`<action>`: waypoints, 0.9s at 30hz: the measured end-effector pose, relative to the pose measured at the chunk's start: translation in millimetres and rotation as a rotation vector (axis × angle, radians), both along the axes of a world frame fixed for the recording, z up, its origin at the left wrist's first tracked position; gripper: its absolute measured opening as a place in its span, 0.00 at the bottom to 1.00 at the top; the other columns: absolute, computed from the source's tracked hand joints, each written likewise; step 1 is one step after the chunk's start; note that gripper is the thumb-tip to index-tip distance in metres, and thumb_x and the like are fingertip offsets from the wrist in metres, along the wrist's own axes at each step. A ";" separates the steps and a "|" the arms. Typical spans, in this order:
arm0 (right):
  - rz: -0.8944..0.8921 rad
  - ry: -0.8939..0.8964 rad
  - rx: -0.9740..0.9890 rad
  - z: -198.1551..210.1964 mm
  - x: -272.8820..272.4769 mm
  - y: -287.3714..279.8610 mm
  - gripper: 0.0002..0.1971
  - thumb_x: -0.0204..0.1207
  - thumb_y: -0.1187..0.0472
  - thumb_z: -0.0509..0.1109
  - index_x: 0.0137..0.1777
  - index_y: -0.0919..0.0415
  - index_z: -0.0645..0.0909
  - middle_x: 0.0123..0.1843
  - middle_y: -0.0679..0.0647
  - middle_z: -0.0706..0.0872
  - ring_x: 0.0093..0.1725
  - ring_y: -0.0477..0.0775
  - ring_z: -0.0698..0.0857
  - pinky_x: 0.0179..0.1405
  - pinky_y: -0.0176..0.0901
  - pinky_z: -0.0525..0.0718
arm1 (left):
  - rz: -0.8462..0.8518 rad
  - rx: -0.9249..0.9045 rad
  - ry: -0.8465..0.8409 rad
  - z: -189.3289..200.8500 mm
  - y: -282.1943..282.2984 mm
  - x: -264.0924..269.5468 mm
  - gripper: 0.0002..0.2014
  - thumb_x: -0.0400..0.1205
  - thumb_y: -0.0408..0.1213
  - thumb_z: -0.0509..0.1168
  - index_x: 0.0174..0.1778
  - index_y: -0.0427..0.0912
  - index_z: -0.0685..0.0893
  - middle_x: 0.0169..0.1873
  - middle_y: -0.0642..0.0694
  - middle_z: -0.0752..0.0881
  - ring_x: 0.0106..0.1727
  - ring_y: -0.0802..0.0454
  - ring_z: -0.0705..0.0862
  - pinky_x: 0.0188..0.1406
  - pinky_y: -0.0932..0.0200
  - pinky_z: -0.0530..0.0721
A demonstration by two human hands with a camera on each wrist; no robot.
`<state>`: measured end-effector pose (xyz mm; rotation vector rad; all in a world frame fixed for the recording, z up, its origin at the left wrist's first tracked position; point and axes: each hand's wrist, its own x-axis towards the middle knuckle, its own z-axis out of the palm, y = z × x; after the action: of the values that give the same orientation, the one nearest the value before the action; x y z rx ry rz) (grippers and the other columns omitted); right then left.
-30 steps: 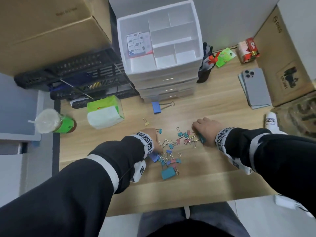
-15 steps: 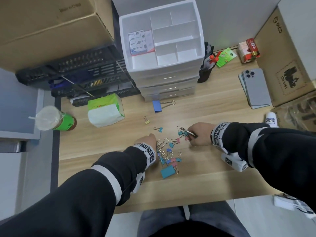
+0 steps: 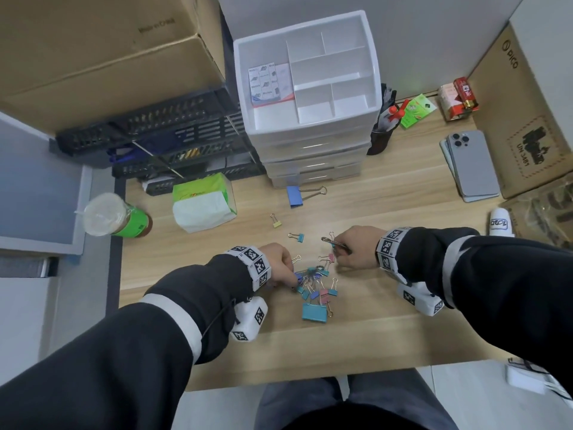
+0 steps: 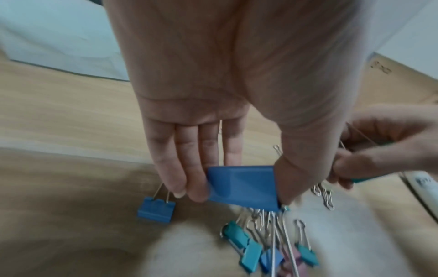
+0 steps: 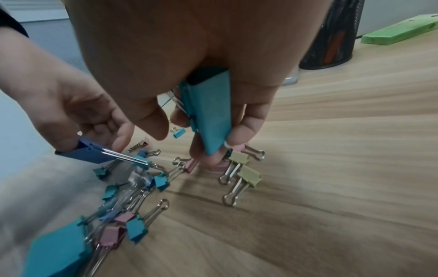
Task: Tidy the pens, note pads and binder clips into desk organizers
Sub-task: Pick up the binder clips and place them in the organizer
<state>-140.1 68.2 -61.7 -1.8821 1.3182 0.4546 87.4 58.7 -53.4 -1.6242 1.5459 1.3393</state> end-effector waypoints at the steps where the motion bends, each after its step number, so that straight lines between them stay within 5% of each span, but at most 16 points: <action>1: 0.006 -0.001 -0.006 0.5 1.3 -0.4 0.09 0.75 0.50 0.64 0.36 0.51 0.75 0.37 0.49 0.82 0.41 0.57 0.83 0.40 0.43 0.79 | 0.047 0.016 0.023 1.9 -1.2 2.4 0.08 0.68 0.39 0.80 0.39 0.44 0.89 0.26 0.49 0.86 0.26 0.51 0.82 0.35 0.55 0.87; 5: 0.017 -0.039 0.008 2.7 3.8 -1.3 0.09 0.76 0.53 0.65 0.35 0.52 0.73 0.36 0.49 0.81 0.40 0.56 0.81 0.40 0.43 0.78 | 0.200 0.092 0.132 9.8 -6.3 9.2 0.08 0.75 0.36 0.76 0.45 0.35 0.91 0.35 0.41 0.90 0.32 0.48 0.86 0.41 0.51 0.92; 7: -0.001 -0.088 0.011 2.8 5.9 -1.0 0.06 0.73 0.53 0.70 0.42 0.53 0.78 0.39 0.48 0.84 0.41 0.54 0.83 0.41 0.43 0.79 | 0.278 0.145 0.170 13.8 -8.1 9.9 0.08 0.79 0.37 0.73 0.46 0.34 0.88 0.37 0.38 0.88 0.29 0.49 0.87 0.34 0.56 0.90; 11: -0.097 -0.201 0.041 2.7 16.6 -1.4 0.17 0.69 0.48 0.78 0.56 0.48 0.82 0.39 0.45 0.84 0.38 0.47 0.82 0.40 0.40 0.80 | 0.524 0.227 0.232 15.0 -8.0 9.9 0.10 0.84 0.38 0.67 0.51 0.33 0.80 0.34 0.35 0.85 0.34 0.43 0.87 0.44 0.49 0.91; 16: -0.183 -0.208 0.042 1.5 30.6 -2.8 0.11 0.72 0.50 0.78 0.52 0.50 0.87 0.39 0.40 0.81 0.40 0.43 0.79 0.33 0.31 0.72 | 0.675 0.277 0.303 17.2 -4.3 13.7 0.11 0.87 0.41 0.61 0.46 0.36 0.78 0.31 0.37 0.81 0.32 0.41 0.84 0.54 0.41 0.87; 21: -0.418 -0.285 0.182 -0.7 33.4 -5.9 0.10 0.65 0.53 0.82 0.46 0.52 0.89 0.44 0.52 0.92 0.43 0.52 0.89 0.47 0.45 0.87 | 0.696 0.292 0.307 22.5 -6.0 17.7 0.17 0.88 0.45 0.56 0.55 0.32 0.80 0.27 0.39 0.84 0.22 0.48 0.80 0.44 0.47 0.89; 27: -0.495 -0.279 0.346 0.1 33.3 -6.5 0.07 0.72 0.63 0.76 0.50 0.60 0.86 0.37 0.55 0.93 0.27 0.47 0.85 0.26 0.36 0.79 | 0.723 0.264 0.281 21.7 -5.6 15.4 0.18 0.88 0.44 0.56 0.56 0.30 0.79 0.28 0.38 0.82 0.20 0.49 0.79 0.42 0.46 0.90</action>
<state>-106.9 61.7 -61.6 -1.2297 1.3543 0.1408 102.8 53.1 -31.7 -1.9614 0.8607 2.1162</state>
